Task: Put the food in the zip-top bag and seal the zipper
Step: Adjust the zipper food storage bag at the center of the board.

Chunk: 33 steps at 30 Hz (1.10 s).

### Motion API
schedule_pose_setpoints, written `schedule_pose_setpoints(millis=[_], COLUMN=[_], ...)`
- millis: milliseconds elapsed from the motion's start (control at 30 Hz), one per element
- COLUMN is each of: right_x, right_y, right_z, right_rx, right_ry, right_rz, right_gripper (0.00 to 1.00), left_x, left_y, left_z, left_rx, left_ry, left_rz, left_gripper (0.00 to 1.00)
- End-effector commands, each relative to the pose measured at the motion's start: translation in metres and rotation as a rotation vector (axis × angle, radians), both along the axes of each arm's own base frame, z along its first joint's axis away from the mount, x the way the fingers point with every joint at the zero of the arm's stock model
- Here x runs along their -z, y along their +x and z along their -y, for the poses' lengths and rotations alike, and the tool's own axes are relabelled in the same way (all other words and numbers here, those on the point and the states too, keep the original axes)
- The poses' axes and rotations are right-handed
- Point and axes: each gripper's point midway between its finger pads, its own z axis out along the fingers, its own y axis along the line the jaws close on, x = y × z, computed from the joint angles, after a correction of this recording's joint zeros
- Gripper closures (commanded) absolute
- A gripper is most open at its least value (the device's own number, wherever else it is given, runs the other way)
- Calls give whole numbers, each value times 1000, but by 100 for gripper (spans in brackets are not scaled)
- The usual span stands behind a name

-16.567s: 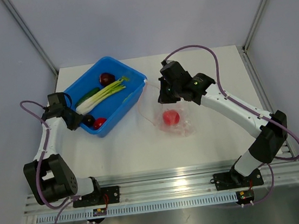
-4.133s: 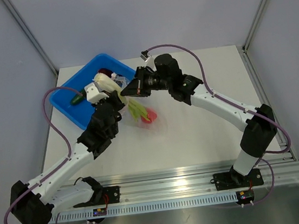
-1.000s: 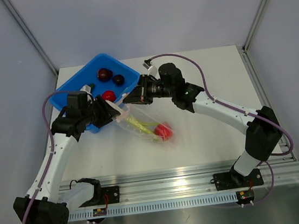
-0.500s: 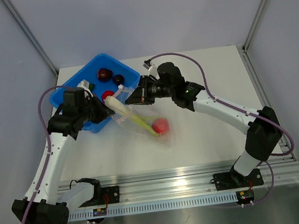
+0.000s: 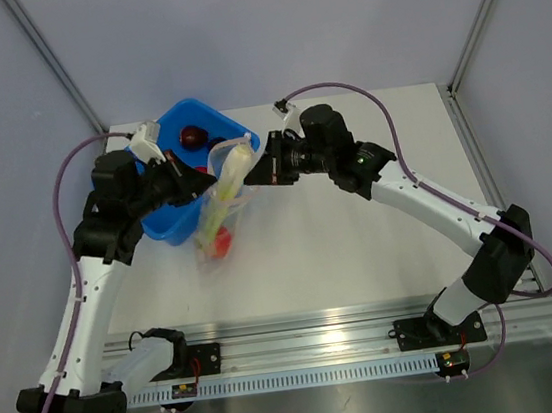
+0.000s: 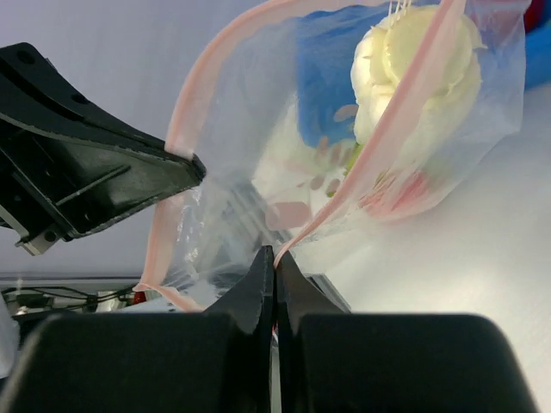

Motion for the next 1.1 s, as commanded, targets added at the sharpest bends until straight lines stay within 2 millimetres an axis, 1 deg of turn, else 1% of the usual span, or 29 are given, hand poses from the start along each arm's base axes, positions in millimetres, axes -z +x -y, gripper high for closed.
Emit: schedule_pose_setpoints(millis=[0, 67, 100, 167, 200, 233, 267, 300, 333, 367, 400, 467, 500, 533, 567, 600, 667, 700, 733, 767, 800, 833, 867, 900, 933, 967, 1000, 1033, 1067], right_x=[65, 83, 85, 77, 55, 44, 35, 4, -9, -17, -41, -58, -65, -67, -69, -58, -40, -17, -6, 5, 18, 20, 23, 18, 15, 12, 3, -2, -3], right_y=[5, 3, 4, 5, 11, 14, 17, 20, 21, 21, 18, 15, 9, 6, 4, 0, 0, 0, 1, 4, 6, 8, 10, 12, 13, 16, 16, 17, 18], right_z=[12, 13, 11, 11, 11, 12, 16, 17, 19, 23, 26, 31, 35, 38, 40, 44, 49, 51, 53, 56, 57, 58, 62, 63, 64, 67, 68, 69, 72], right_rx=[50, 47, 42, 38, 50, 57, 79, 82, 87, 99, 101, 110, 110, 113, 118, 125, 143, 151, 160, 181, 189, 201, 216, 224, 232, 249, 254, 261, 269], right_ry=[-128, -158, -164, -159, -145, -145, -165, -142, -136, -140, -114, -90, -75, -64, -52, -62, -83, -120, -143, -169, -198, -208, -229, -229, -230, -235, -230, -227, -237], right_rz=[-69, -99, -100, -85, -23, 5, 25, 102, 129, 147, 196, 232, 246, 251, 258, 237, 211, 173, 158, 140, 123, 123, 125, 135, 146, 156, 181, 192, 201], right_gripper=[100, 100, 100, 100, 100, 100, 100, 100, 100, 100, 100, 100, 100, 100, 100, 100, 100, 100, 100, 100, 100, 100, 100, 100, 100, 100, 100, 100, 100], left_x=[69, 84, 88, 80, 73, 60, 34, 18, 2, -29, -42, -66, -78, -83, -83, -71, -51, -39, -10, 3, 12, 29, 33, 37, 37, 34, 33, 31, 24], left_y=[-7, -7, -4, -1, 3, 5, 8, 10, 11, 11, 11, 7, 4, 0, -2, -1, -1, 3, 2, 4, 8, 9, 11, 12, 12, 13, 12, 12, 13], left_z=[12, 15, 16, 19, 21, 22, 22, 21, 20, 18, 17, 15, 14, 15, 16, 19, 24, 26, 33, 35, 38, 40, 40, 41, 41, 41, 40, 40, 39], left_rx=[91, 99, 104, 117, 122, 122, 120, 115, 106, 102, 96, 87, 87, 97, 106, 119, 142, 150, 179, 190, 201, 206, 205, 205, 209, 211, 211, 213, 214], left_ry=[-4, -21, -23, -32, -38, -44, -52, -56, -56, -63, -68, -74, -83, -92, -98, -102, -119, -130, -155, -167, -175, -176, -175, -173, -168, -166, -159, -148, -142], left_rz=[-107, -124, -127, -118, -102, -72, -11, 22, 58, 131, 163, 222, 257, 270, 271, 251, 201, 188, 109, 81, 68, 24, 16, 8, 11, 20, 17, 28, 44], left_gripper=[100, 100, 100, 100, 100, 100, 100, 100, 100, 100, 100, 100, 100, 100, 100, 100, 100, 100, 100, 100, 100, 100, 100, 100, 100, 100, 100, 100, 100])
